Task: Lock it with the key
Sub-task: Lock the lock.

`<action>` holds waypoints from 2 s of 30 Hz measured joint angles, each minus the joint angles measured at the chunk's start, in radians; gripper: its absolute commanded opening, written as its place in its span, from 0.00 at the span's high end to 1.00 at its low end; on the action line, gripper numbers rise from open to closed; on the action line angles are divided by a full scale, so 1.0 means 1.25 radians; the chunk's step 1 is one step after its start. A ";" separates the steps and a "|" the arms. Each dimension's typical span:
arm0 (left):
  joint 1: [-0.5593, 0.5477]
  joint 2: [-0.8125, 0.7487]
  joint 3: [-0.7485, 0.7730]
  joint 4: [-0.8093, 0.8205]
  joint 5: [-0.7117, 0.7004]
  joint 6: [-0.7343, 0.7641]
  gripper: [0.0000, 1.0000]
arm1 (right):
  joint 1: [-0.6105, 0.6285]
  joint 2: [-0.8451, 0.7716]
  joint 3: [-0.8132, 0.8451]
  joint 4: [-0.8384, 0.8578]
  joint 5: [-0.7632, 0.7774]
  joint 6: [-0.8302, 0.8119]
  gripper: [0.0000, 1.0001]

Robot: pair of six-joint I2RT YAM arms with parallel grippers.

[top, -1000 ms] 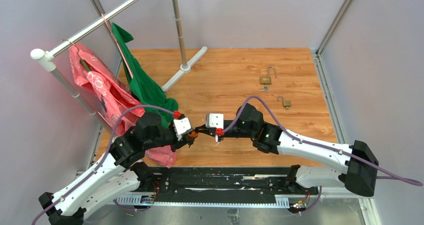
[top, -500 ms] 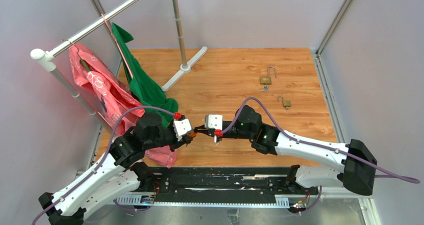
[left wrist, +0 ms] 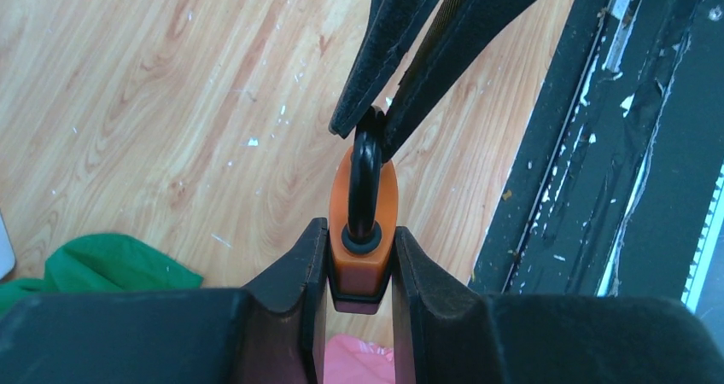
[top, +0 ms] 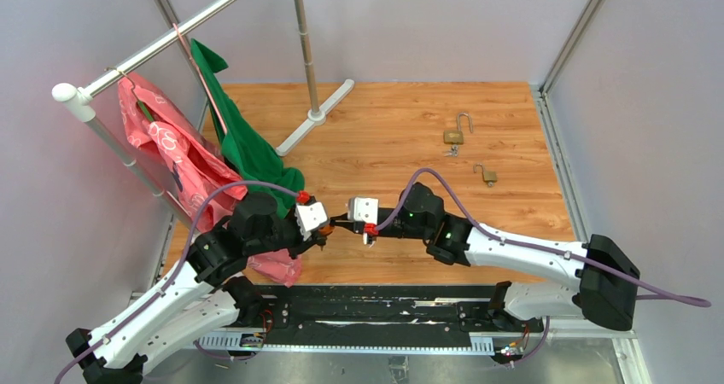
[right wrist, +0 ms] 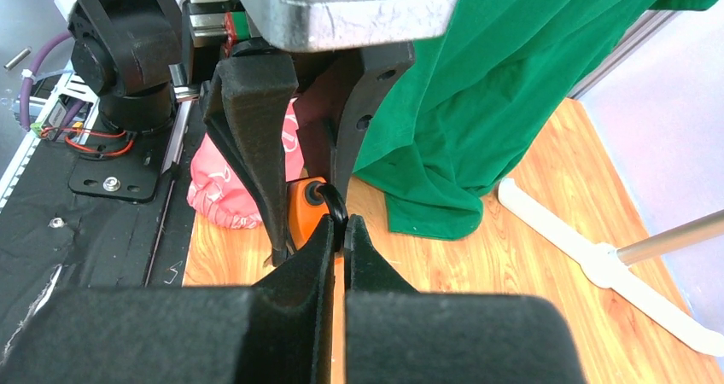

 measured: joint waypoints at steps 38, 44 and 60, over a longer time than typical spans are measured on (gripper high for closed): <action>0.006 -0.093 -0.049 0.129 0.102 -0.029 1.00 | 0.030 -0.105 0.124 -0.245 0.018 0.001 0.91; 0.007 -0.093 -0.052 0.177 0.122 -0.017 1.00 | 0.034 -0.136 0.126 -0.250 0.017 0.013 0.67; 0.009 -0.092 -0.053 0.182 0.131 0.021 1.00 | 0.034 -0.150 0.259 -0.397 0.041 0.057 0.24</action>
